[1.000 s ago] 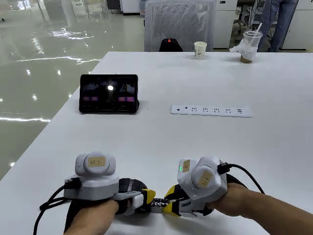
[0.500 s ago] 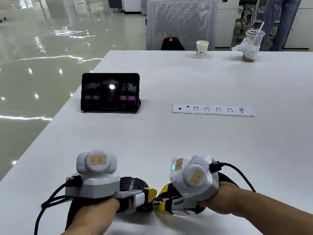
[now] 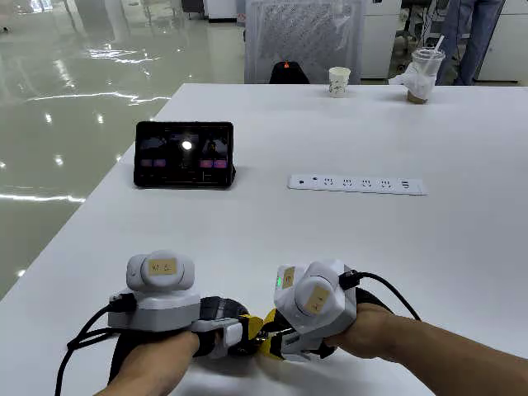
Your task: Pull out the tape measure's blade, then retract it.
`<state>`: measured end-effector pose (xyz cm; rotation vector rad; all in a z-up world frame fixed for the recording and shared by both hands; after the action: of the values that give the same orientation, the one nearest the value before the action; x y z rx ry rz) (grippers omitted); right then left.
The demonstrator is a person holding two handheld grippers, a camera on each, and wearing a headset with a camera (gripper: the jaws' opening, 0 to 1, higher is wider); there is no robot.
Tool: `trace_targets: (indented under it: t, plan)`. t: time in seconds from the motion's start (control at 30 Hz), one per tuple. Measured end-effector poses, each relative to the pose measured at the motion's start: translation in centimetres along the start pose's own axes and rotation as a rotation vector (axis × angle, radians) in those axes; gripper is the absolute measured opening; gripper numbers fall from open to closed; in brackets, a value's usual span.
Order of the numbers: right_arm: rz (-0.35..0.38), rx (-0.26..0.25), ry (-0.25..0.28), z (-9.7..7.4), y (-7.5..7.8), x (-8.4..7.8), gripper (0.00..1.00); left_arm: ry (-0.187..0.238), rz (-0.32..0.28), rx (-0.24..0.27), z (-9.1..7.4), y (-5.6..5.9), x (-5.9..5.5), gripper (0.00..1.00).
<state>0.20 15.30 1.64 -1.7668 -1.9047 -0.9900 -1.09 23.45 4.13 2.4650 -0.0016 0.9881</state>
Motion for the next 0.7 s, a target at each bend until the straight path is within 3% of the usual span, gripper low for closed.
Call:
trace_targets:
  t: [0.53,0.7]
  plan:
    - [0.007,-0.014,-0.012,-0.10,-0.06,0.08,0.13,-0.010,0.003,0.009,-0.02,0.08,0.00,0.61]
    - [0.070,-0.022,0.001,-0.63,0.34,0.15,0.15,-0.012,0.004,0.014,0.02,0.09,0.03,0.62]
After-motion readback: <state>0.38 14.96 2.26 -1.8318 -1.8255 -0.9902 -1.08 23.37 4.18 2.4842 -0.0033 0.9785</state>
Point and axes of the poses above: the centre of the closed fingertips' face, and the gripper's own axes: z roughly forward along the fingers, y roughly to its right, x roughly out of its top, the point moved 4 cm from there along -z, roughly backward along the fingers, and after that the axes turned 15 degrees about -x, right-handed, at the moved point
